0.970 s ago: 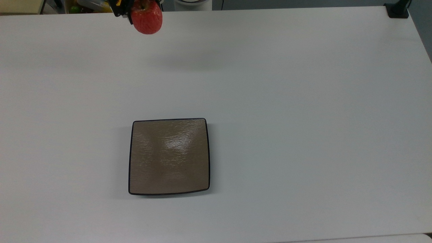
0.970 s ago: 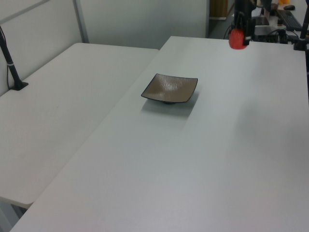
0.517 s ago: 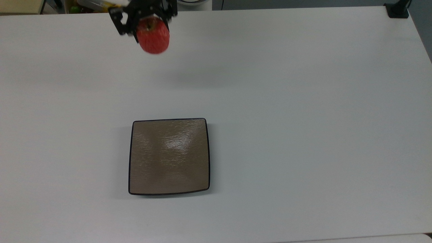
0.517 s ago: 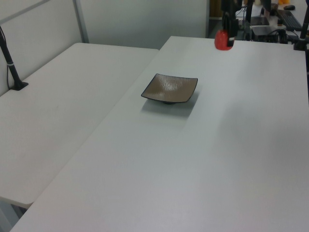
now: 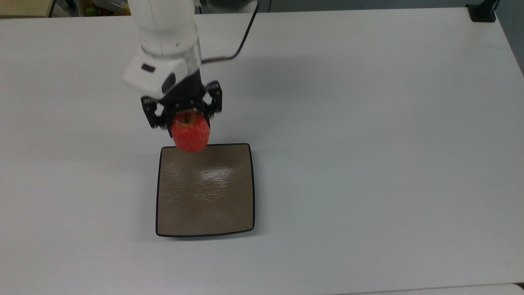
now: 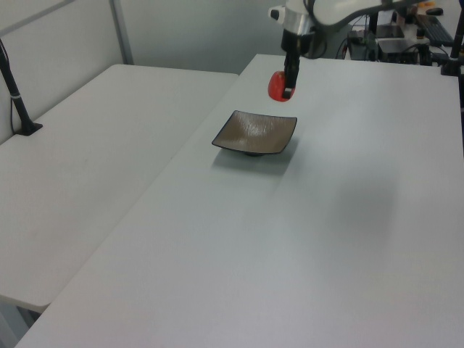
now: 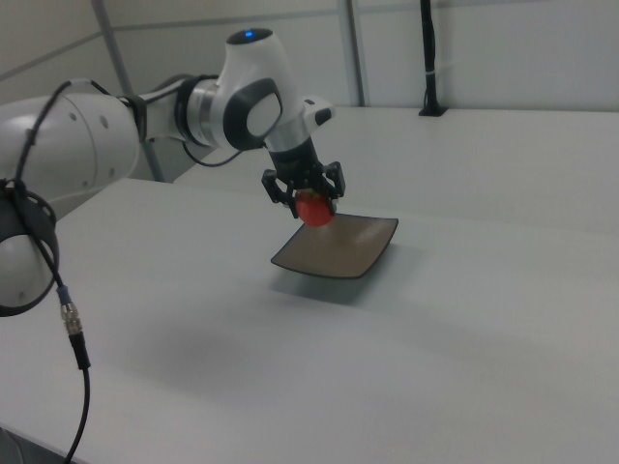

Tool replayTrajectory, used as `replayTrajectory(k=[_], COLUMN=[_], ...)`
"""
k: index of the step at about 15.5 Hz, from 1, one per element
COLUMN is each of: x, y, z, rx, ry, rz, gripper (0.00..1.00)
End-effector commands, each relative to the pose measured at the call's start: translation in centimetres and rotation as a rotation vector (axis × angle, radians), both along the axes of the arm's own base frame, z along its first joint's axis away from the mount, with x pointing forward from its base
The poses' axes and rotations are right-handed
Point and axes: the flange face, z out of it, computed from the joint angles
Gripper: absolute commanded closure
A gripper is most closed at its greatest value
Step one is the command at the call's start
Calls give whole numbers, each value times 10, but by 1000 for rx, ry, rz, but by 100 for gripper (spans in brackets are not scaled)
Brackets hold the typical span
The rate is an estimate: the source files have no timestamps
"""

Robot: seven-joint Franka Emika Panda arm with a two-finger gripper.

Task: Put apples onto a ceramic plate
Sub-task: 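Carry the apple over the brown square plate and lower it, then open the gripper to release the apple onto the plate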

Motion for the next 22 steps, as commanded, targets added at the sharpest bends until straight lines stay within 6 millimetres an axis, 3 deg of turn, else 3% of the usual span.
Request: replayTrajectory(k=[1, 5, 10, 13, 14, 15, 19, 22], x=[27, 39, 47, 47, 47, 46, 43, 37], y=[25, 39, 44, 43, 43, 45, 44, 43], z=[-42, -90, -119, -122, -123, -122, -126, -97], rx=[-5, -53, -55, -53, -53, -77, -118, -98], ry=[-65, -91, -118, -136, -135, -137, -128, -153], rz=[-19, -35, -31, -34, -34, -15, 6, -29], gripper=[76, 76, 74, 45, 27, 0, 0, 0])
